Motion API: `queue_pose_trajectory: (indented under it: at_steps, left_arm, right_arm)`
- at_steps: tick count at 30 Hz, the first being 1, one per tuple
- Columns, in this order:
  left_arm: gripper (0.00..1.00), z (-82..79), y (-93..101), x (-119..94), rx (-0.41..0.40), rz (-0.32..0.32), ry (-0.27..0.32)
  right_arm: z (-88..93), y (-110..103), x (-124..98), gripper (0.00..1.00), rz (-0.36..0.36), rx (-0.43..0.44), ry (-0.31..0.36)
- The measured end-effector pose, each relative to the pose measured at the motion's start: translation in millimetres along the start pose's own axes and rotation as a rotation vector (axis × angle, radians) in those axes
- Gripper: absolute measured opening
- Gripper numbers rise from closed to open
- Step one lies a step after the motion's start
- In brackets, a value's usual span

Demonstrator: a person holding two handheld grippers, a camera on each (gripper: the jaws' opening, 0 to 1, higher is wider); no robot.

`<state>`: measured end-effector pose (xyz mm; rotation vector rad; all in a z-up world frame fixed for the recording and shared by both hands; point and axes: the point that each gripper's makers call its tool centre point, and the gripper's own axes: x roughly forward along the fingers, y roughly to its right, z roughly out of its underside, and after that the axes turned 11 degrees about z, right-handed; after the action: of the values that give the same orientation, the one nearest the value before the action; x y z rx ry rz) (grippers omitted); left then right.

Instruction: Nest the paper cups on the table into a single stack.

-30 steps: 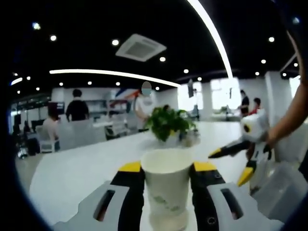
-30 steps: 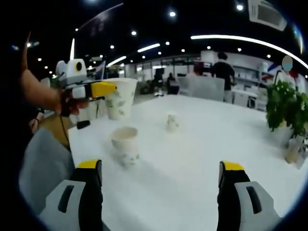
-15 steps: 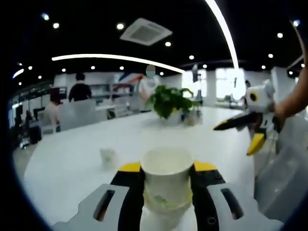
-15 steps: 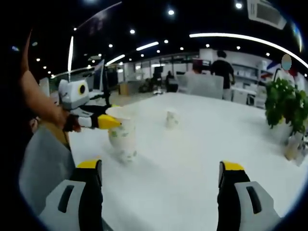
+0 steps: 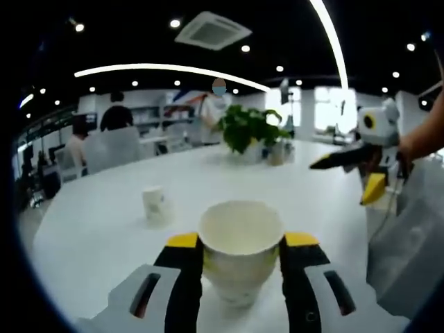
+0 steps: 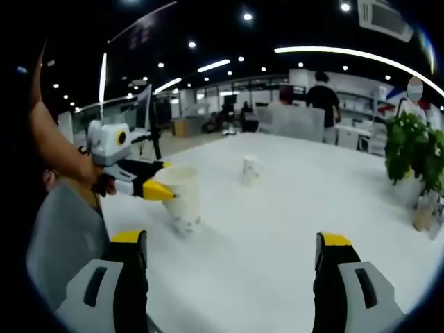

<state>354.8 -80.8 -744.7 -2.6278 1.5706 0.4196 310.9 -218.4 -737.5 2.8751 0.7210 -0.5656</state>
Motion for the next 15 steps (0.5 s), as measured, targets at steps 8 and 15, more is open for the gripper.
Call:
queue_pose_trajectory:
  at_steps: [8, 15]
  left_arm:
    - [0.92, -25.0, -12.9, -13, -0.049, -0.015, 0.059]
    - [0.99, -46.0, -32.4, -55, -0.095, -0.048, 0.102]
  right_arm:
    - [-5.7, 4, 3, 1.0, 0.0, 0.0, 0.013]
    - [-13.7, 11, 7, 1.0, 0.016, 0.027, 0.038]
